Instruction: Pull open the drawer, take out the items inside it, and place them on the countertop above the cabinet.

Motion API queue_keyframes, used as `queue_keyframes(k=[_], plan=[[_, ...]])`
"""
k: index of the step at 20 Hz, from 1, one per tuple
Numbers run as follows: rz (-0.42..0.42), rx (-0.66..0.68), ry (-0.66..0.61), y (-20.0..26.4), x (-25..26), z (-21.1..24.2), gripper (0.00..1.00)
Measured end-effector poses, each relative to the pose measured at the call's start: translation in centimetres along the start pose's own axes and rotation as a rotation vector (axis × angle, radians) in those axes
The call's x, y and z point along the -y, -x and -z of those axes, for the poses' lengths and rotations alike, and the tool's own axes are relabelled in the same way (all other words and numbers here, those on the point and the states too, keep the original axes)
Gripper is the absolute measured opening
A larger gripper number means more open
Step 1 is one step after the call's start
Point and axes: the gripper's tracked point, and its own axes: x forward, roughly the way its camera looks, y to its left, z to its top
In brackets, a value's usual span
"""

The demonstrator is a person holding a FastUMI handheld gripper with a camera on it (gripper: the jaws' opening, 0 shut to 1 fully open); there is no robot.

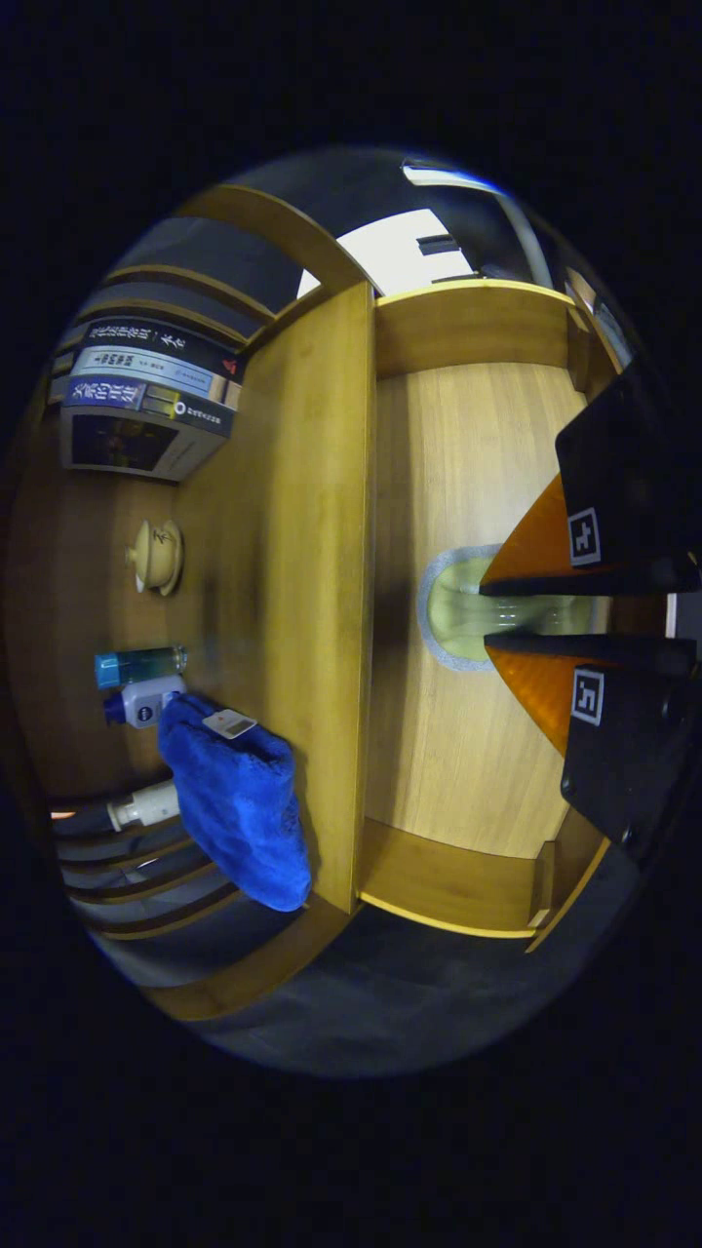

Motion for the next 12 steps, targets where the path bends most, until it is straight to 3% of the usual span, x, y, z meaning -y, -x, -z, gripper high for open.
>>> queue_keyframes(k=[12], plan=[[0.021, 0.101, 0.024, 6.5, 1.2, -5.2, 0.25]])
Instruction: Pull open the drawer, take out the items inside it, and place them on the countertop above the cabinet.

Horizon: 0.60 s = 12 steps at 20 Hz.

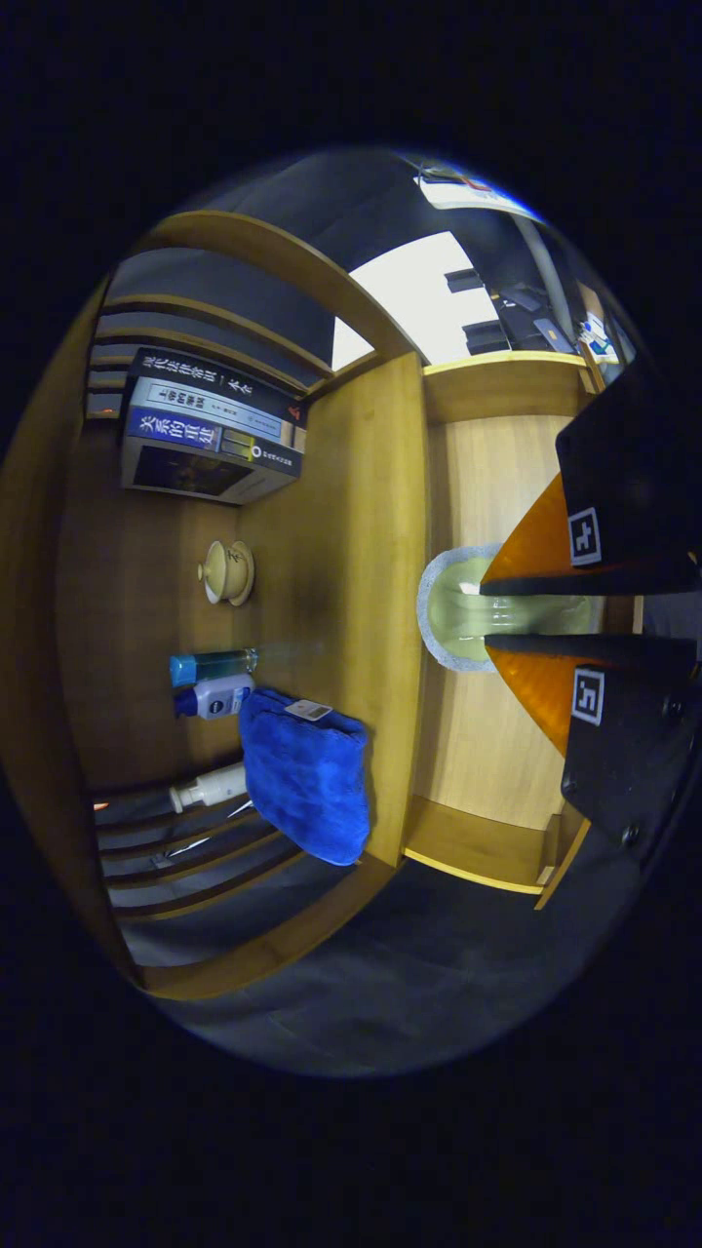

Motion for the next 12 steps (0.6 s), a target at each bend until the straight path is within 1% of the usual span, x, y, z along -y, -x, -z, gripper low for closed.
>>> queue_keyframes(k=[7, 12], plan=[[0.034, 0.034, -0.006, -1.7, 0.3, -4.9, 0.25], [0.046, 0.050, 0.002, -3.9, -0.4, -8.5, 0.25]])
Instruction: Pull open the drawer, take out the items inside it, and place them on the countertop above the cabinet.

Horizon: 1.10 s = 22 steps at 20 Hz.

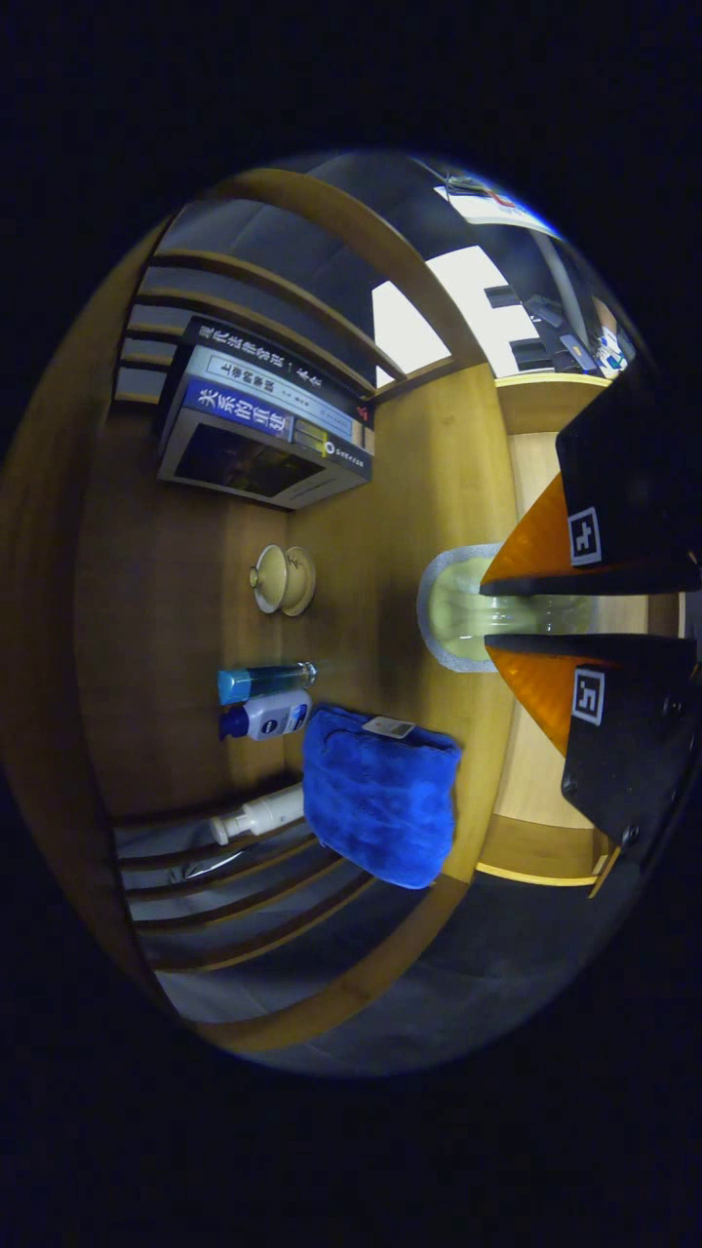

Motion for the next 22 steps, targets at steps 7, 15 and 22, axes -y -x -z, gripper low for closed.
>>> queue_keyframes(k=[7, 15, 22], plan=[[0.047, 0.020, -0.001, -5.1, 0.0, -4.1, 0.25], [0.046, 0.035, -0.020, -9.9, 0.3, -5.3, 0.25], [0.038, 0.085, -0.026, -9.8, 0.4, -6.1, 0.33]])
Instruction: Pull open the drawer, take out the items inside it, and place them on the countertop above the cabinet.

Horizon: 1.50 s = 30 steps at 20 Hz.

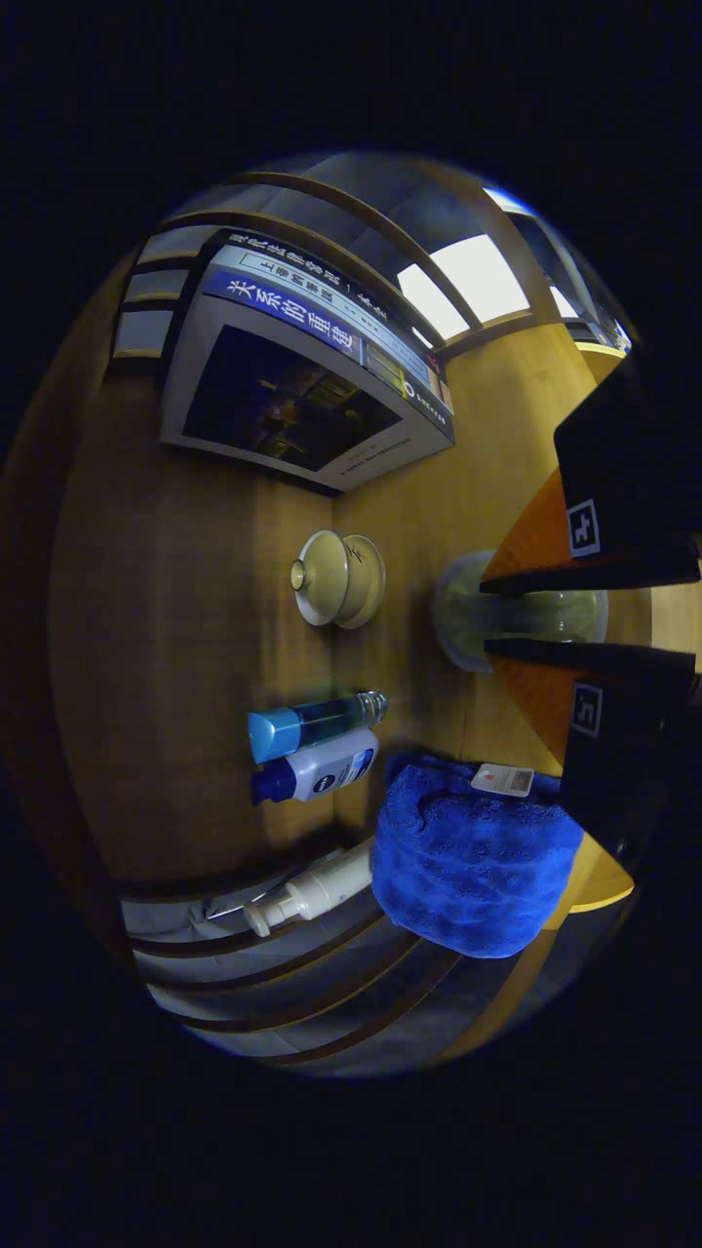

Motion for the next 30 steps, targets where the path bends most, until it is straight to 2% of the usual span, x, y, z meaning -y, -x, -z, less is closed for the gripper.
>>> queue_keyframes(k=[1, 9, 15, 20, 24, 30], plan=[[0.001, 0.010, 0.002, 0.3, 0.0, -0.3, 0.35], [0.007, 0.124, -0.025, 3.2, 0.4, -1.1, 1.00], [-0.043, 0.228, -0.099, 7.6, -1.0, -0.4, 1.00], [-0.063, 0.351, -0.099, 12.2, -0.9, 0.8, 1.00], [-0.102, 0.409, -0.115, 15.5, -1.9, 3.8, 0.99], [-0.116, 0.504, -0.062, 19.2, -2.8, 9.4, 0.98]])
